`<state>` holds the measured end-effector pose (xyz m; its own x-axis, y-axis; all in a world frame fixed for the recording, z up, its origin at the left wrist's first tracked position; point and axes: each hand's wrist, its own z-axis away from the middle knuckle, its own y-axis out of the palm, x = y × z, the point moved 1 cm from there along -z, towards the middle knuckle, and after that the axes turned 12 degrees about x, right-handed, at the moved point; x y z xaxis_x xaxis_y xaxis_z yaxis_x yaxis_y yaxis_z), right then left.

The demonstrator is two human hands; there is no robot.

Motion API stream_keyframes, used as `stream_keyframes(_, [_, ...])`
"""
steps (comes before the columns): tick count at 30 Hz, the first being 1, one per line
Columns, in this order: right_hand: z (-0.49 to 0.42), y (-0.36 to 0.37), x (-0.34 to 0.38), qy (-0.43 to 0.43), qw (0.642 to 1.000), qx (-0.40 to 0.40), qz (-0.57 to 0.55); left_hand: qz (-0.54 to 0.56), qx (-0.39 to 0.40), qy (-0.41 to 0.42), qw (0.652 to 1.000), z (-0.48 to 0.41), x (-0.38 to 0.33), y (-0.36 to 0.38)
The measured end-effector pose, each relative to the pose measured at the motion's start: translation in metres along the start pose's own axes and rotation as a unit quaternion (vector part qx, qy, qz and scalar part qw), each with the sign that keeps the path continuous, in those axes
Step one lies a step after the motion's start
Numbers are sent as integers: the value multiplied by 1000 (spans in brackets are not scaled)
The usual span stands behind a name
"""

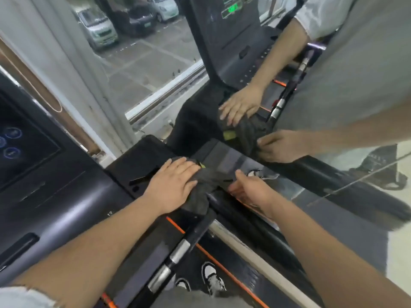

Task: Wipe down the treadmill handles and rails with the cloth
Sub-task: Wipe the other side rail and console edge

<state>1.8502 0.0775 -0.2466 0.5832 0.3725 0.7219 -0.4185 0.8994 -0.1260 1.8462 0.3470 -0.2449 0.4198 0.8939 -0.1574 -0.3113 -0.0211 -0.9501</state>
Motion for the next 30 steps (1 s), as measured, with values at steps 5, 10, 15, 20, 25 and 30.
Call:
stream_keyframes(5, [55, -7, -34, -9, 994, -99, 40, 44, -2, -126, 991, -30, 17, -12])
stream_keyframes(10, [107, -17, -67, 2, 980, -111, 163, 32, -9, 82, 996, -6, -83, 14])
stream_keyframes(15, [145, -42, -92, 44, 968, -39, 244, 5, 29, 104, 994, -17, -52, 9])
stream_keyframes(20, [168, -57, -124, 105, 917, -11, 384, 38, -35, -130, 990, -16, -105, 21])
stream_keyframes(25, [181, -65, -160, 24, 893, -34, 447, 9, 15, 147, 989, 17, -178, 40])
stream_keyframes(30, [183, -81, -183, 3, 924, 4, 383, 32, 19, -59, 998, -10, -150, 25])
